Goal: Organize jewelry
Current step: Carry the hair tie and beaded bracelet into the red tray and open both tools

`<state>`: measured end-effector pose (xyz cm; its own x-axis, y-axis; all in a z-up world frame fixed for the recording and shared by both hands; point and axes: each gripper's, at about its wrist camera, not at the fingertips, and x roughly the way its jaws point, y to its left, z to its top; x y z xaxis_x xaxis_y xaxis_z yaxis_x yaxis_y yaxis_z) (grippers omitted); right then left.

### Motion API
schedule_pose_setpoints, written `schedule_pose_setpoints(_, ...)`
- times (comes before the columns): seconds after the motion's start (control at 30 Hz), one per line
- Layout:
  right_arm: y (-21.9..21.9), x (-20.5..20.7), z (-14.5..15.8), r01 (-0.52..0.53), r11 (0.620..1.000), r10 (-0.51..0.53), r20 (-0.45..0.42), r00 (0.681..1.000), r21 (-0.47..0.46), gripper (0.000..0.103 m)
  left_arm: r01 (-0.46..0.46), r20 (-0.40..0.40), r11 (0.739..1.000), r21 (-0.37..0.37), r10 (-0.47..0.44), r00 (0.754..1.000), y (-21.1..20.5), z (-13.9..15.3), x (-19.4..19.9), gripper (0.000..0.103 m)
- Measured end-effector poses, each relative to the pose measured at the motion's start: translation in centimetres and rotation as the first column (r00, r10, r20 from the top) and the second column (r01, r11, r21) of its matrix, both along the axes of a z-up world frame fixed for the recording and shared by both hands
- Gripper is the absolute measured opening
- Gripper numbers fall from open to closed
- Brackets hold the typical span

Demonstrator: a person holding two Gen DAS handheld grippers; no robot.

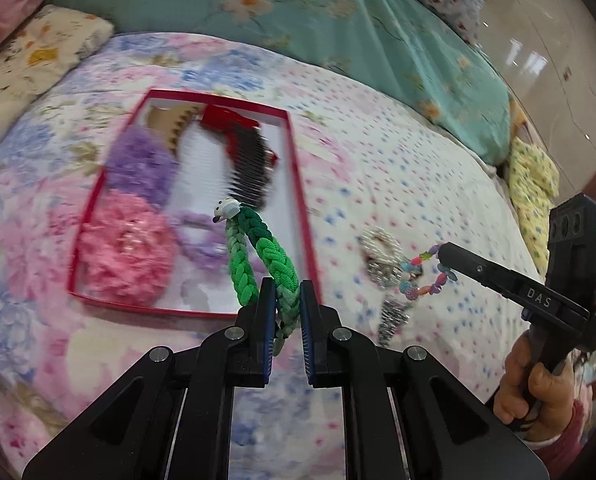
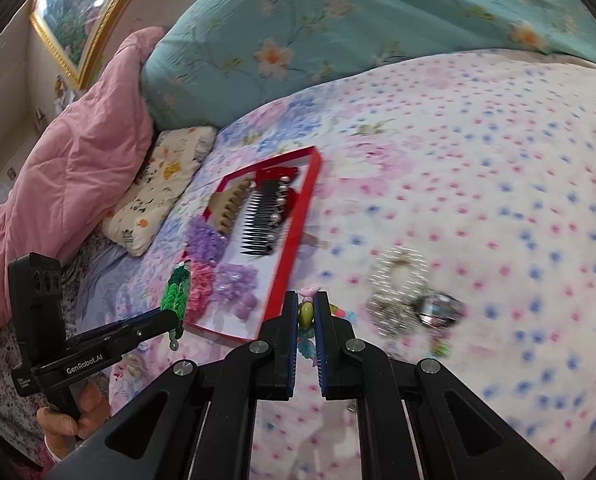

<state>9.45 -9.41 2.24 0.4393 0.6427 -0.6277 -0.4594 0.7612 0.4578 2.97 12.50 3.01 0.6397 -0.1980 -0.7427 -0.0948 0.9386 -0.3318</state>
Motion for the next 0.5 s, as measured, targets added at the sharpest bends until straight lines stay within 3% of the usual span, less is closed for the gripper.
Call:
schedule_pose_setpoints(0.3, 6.5, 0.8, 0.3, -0.106, 0.994, 0.106, 0.008, 0.994, 0.027, 0.007, -0.081, 0.006, 0.996, 0.029, 0.081, 0.997, 4.4, 0.2, -0.3, 0.01)
schedule_pose_setpoints(0.5, 10.3, 1.6, 0.0, -0.154, 0.987, 0.154, 0.001, 0.988, 0.035, 0.007, -0.08, 0.0, 0.997, -0.024, 0.08, 0.997, 6.2, -0.3, 0.3, 0.01)
